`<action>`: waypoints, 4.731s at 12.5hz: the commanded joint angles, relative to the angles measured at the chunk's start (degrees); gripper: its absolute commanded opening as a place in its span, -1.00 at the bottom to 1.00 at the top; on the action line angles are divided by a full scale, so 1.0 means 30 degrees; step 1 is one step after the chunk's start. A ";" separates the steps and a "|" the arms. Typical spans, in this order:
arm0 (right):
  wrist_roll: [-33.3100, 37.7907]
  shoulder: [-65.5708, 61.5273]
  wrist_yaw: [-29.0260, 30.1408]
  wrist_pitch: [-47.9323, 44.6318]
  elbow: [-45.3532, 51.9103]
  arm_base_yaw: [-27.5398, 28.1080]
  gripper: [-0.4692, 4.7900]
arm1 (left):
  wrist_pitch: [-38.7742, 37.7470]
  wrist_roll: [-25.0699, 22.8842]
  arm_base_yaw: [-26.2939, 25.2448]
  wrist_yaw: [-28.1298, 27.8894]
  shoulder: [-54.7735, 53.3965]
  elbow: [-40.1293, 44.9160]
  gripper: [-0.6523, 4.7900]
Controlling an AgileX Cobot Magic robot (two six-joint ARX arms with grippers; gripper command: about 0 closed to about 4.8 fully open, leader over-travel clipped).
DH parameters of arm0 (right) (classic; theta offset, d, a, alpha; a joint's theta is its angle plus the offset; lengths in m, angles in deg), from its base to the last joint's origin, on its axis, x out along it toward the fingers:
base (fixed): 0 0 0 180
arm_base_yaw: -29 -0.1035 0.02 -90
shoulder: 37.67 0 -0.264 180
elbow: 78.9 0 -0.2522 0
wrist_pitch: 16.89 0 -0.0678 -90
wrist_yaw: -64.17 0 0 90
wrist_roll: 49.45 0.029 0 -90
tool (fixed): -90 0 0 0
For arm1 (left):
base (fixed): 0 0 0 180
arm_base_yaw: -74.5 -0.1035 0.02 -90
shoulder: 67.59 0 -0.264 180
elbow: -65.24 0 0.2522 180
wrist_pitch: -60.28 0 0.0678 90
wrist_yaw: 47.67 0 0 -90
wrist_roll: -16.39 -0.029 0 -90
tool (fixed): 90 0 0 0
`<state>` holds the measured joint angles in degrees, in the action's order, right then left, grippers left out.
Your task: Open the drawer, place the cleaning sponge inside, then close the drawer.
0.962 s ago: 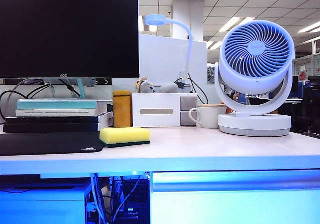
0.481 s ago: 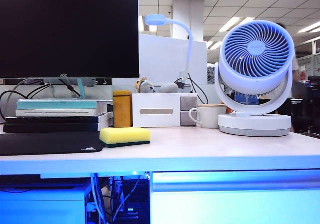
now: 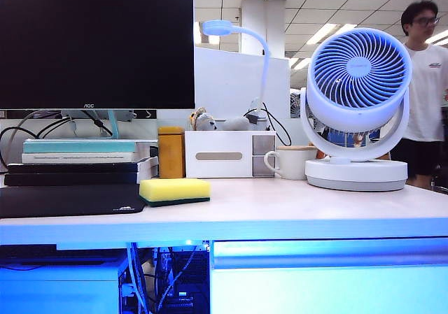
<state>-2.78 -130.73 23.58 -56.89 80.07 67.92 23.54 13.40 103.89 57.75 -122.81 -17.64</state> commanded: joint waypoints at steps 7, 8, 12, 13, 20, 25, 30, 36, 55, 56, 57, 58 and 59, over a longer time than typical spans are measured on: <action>0.3147 -0.9377 0.3861 -0.9122 -0.2426 -0.0015 0.97 | 0.0117 -0.0007 0.0000 0.0087 0.0051 -0.0080 -0.78; 0.3169 -0.9377 0.3781 -0.9129 -0.2645 -0.0015 0.92 | 0.0087 -0.0007 0.0000 0.0087 0.0051 -0.0080 -0.78; 0.3650 -0.9384 0.3592 -0.9129 -0.4102 -0.0408 0.80 | 0.0080 0.0000 0.0000 0.0087 0.0044 -0.0080 -0.78; 0.3898 -0.9384 0.3585 -0.9129 -0.4408 -0.0605 0.80 | 0.0080 0.0000 0.0000 0.0087 0.0044 -0.0080 -0.78; 0.5166 -0.9398 0.2353 -0.8925 -0.7679 -0.3184 1.00 | -0.0444 -0.0015 0.0000 0.0080 -0.0058 -0.0080 -0.78; 0.4911 -0.9471 0.1268 -0.7963 -0.7730 -0.3162 1.00 | -0.0437 -0.0007 0.0000 0.0080 -0.0058 -0.0080 -0.78; 0.3920 -0.9471 0.1064 -0.7191 -0.7861 -0.3155 1.00 | -0.0452 -0.0007 0.0000 0.0087 -0.0058 -0.0080 -0.78; 0.3803 -0.9457 0.3249 -0.8779 -0.8582 -0.3169 1.00 | -0.0452 -0.0015 0.0000 0.0080 -0.0058 -0.0080 -0.78; 0.2499 -0.9989 0.4175 -0.8721 -0.6681 -0.1508 1.00 | -0.0605 -0.0015 0.0000 0.0087 -0.0058 -0.0080 -0.78; 0.2506 -1.0360 0.4590 -0.8728 -0.7074 -0.1501 1.00 | -0.0619 -0.0015 0.0000 0.0087 -0.0058 -0.0080 -0.78; 0.2499 -1.0637 0.4947 -0.8648 -0.7308 -0.1494 1.00 | -0.0619 -0.0007 0.0000 0.0087 -0.0058 -0.0080 -0.78; 0.2506 -1.0863 0.4925 -0.8670 -0.7424 -0.1464 1.00 | -0.0619 -0.0015 0.0000 0.0087 -0.0058 -0.0080 -0.78; 0.2499 -1.1081 0.4860 -0.8684 -0.7526 -0.1457 1.00 | -0.0634 -0.0015 0.0000 0.0087 -0.0058 -0.0080 -0.78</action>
<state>5.07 -163.49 37.85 -82.20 57.78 63.52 21.36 13.40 103.89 57.77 -123.05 -17.64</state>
